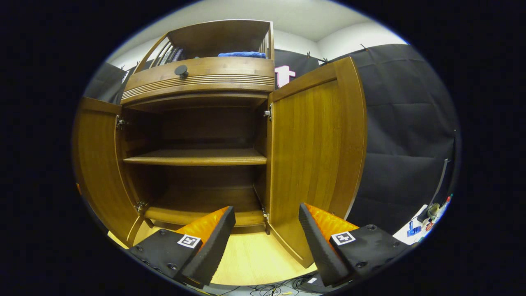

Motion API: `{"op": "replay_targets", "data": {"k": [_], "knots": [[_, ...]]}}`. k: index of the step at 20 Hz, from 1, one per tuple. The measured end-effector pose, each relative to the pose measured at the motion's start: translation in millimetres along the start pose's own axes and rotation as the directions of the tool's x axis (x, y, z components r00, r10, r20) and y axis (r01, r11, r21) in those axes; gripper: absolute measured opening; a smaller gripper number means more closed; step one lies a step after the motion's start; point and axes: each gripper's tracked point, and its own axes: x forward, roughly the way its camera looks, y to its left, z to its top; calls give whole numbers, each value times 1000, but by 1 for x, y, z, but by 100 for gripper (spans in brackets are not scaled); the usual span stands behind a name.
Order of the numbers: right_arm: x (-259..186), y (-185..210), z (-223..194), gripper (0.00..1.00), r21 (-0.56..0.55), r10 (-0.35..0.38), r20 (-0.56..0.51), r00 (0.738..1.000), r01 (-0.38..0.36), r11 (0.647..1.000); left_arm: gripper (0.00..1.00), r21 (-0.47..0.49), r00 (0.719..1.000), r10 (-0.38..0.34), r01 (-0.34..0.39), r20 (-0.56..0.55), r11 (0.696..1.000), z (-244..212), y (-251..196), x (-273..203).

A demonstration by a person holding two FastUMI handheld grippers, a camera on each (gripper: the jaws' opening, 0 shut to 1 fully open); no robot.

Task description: Open the right door of the double-door shoe cabinet with the right hand, and open the left door with the left hand.

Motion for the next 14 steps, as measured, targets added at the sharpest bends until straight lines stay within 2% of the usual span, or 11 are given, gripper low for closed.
{"op": "replay_targets", "data": {"k": [2,3,4,5,6,9,14], "knots": [[-2,-1,3,94,-16,-4,0,1000,4,1000,7,2,1000,-16,16,-6,1000,-1,-9,-1],[-3,-1,4,94,-26,-3,5,1000,3,1000,16,1,1000,-23,23,-4,1000,1,-13,-1],[-5,-2,7,100,-37,-3,10,1000,3,999,14,1,1000,-28,28,1,1000,3,-16,0],[-7,-2,9,100,-43,-4,14,1000,4,999,19,3,999,-33,33,8,999,6,-20,0],[-8,-1,11,94,-47,-3,18,1000,4,999,24,1,999,-45,45,14,999,9,-24,1],[-10,0,14,94,-49,4,26,1000,-3,999,55,-19,997,-78,78,15,997,10,-36,3],[-13,-6,18,94,-45,-7,34,999,9,999,80,-43,996,-82,83,40,996,20,-44,5]]}}
